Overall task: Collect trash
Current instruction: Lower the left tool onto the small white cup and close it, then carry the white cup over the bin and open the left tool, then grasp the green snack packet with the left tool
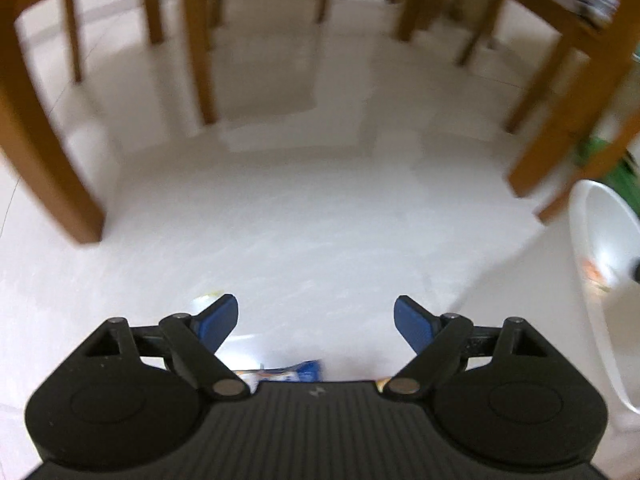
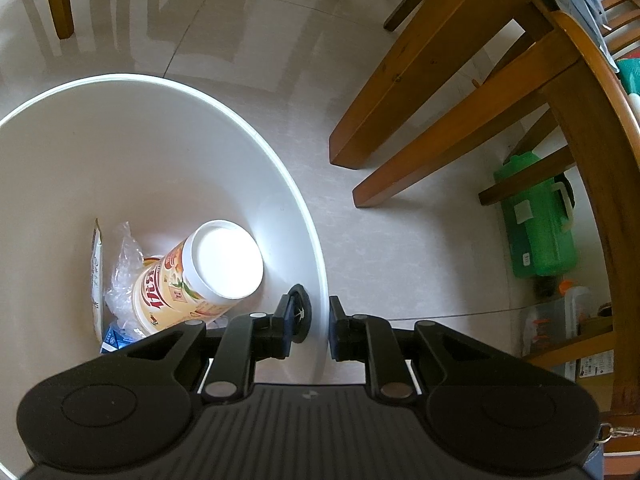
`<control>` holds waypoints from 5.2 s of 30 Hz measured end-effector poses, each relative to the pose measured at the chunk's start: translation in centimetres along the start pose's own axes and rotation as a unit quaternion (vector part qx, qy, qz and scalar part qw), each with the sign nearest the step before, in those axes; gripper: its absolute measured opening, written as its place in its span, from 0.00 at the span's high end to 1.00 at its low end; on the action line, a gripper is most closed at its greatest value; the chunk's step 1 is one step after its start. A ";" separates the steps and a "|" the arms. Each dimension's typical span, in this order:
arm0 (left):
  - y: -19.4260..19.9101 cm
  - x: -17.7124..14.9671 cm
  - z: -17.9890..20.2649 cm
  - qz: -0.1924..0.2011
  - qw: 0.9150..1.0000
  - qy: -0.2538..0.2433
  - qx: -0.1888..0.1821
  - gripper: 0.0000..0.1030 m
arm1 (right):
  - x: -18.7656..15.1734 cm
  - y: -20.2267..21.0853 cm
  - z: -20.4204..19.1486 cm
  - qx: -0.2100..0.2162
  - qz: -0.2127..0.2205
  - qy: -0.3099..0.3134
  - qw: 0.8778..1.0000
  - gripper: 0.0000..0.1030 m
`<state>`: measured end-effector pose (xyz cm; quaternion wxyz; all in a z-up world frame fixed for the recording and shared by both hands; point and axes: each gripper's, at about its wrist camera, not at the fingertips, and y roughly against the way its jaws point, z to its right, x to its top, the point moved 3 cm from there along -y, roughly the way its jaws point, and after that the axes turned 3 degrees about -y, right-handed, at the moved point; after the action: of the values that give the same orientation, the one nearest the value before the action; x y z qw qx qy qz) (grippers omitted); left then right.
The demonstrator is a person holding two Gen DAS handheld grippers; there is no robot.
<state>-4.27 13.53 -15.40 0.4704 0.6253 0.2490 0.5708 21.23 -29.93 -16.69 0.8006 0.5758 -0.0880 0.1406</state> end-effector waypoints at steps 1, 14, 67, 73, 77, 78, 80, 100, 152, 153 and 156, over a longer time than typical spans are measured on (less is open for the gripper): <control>-1.1 -0.3 -0.8 -0.006 1.000 0.013 0.011 0.17 | 0.0 0.0 0.0 0.000 0.000 -0.001 1.000 0.80; -12.1 -2.3 -7.8 -0.061 0.986 0.113 0.105 0.31 | 0.0 0.0 -0.2 -0.001 -0.003 0.000 1.000 0.80; 1.9 0.1 5.5 -0.054 0.994 -0.092 0.017 0.66 | 0.1 -0.2 0.0 0.009 -0.006 -0.006 1.000 0.81; 9.2 2.0 12.9 -0.004 0.984 -0.174 -0.048 0.66 | 0.2 -0.3 0.0 0.011 -0.006 -0.007 1.000 0.81; 12.1 3.5 17.7 0.027 0.975 -0.196 -0.102 0.66 | 0.1 -0.3 -0.1 0.011 -0.006 -0.008 1.000 0.81; 12.4 3.8 18.4 0.032 0.973 -0.200 -0.113 0.66 | 0.1 -0.3 -0.1 0.010 -0.005 -0.007 1.000 0.81; 12.8 4.1 20.4 0.038 0.968 -0.212 -0.132 0.66 | 0.2 -0.3 -0.1 0.011 -0.005 -0.007 1.000 0.81; 13.0 2.6 21.1 0.059 0.966 -0.225 -0.111 0.25 | 0.3 -0.1 0.1 0.011 -0.005 -0.007 1.000 0.81; -8.4 -22.3 -1.6 -0.141 0.987 0.073 0.036 0.42 | 0.2 -0.1 -0.4 -0.009 -0.008 -0.003 1.000 0.79; -8.4 -22.3 -1.6 -0.143 0.987 0.067 0.039 0.45 | 0.2 -0.1 -0.4 -0.009 -0.008 -0.003 1.000 0.79; -8.4 -22.4 -1.5 -0.146 0.986 0.064 0.041 0.54 | 0.2 -0.1 -0.4 -0.010 -0.008 -0.003 1.000 0.79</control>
<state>-8.83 -1.38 -33.66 0.5055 0.5630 0.3910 0.5241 21.46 -29.55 -16.82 0.8069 0.5692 -0.0867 0.1316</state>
